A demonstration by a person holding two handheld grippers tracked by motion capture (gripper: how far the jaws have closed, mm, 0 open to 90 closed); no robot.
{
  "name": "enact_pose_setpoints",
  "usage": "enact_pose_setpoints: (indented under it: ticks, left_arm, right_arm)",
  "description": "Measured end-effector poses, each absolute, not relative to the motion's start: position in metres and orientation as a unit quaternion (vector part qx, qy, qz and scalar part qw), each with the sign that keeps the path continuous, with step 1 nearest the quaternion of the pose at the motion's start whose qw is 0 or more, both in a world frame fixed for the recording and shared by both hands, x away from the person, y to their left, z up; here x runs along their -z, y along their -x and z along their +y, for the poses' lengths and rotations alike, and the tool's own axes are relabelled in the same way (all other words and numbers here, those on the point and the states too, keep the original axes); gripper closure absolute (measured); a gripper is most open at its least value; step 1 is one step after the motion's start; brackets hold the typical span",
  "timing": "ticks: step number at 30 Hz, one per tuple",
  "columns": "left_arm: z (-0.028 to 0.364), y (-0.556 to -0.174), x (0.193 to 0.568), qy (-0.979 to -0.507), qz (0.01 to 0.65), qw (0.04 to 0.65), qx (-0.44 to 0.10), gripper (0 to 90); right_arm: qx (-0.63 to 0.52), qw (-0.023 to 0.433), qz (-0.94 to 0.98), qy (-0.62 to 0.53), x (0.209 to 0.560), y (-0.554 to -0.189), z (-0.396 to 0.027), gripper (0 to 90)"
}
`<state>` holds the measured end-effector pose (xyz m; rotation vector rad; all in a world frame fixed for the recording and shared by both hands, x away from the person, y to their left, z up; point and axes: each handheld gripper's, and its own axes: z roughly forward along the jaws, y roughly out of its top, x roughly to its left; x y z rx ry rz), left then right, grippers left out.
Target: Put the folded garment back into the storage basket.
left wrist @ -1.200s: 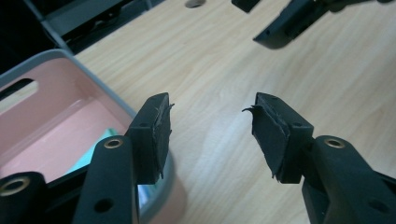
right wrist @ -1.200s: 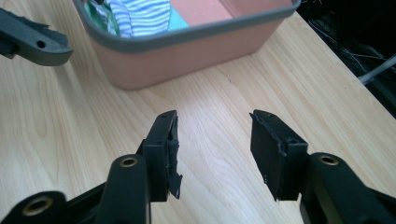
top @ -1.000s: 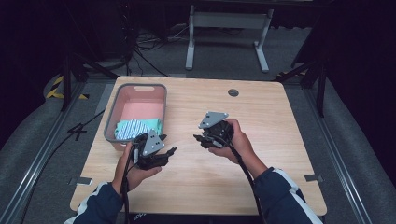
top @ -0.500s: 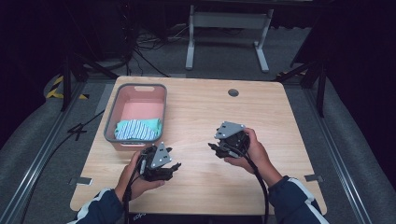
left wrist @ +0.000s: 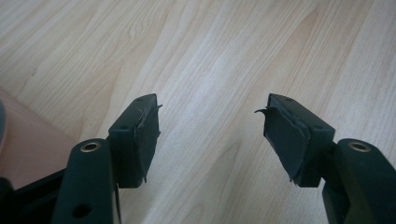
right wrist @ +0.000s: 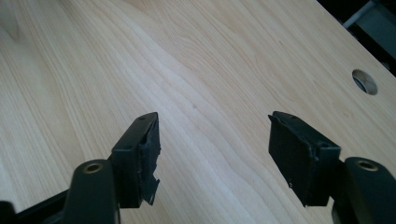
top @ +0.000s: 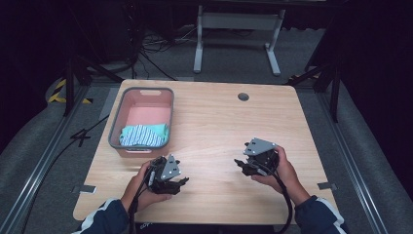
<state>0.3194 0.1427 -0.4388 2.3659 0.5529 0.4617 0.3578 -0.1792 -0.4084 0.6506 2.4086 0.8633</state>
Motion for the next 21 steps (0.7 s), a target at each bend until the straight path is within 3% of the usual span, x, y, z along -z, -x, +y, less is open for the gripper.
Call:
enact_pose_setpoints:
  ticks: [21]
  left_arm:
    - [0.151, -0.314, 0.462, -0.912, 0.198, 0.333, -0.134, 28.3]
  right_arm:
    - [-0.326, 0.229, 0.865, -0.306, 0.456, -0.328, -0.246, 29.4]
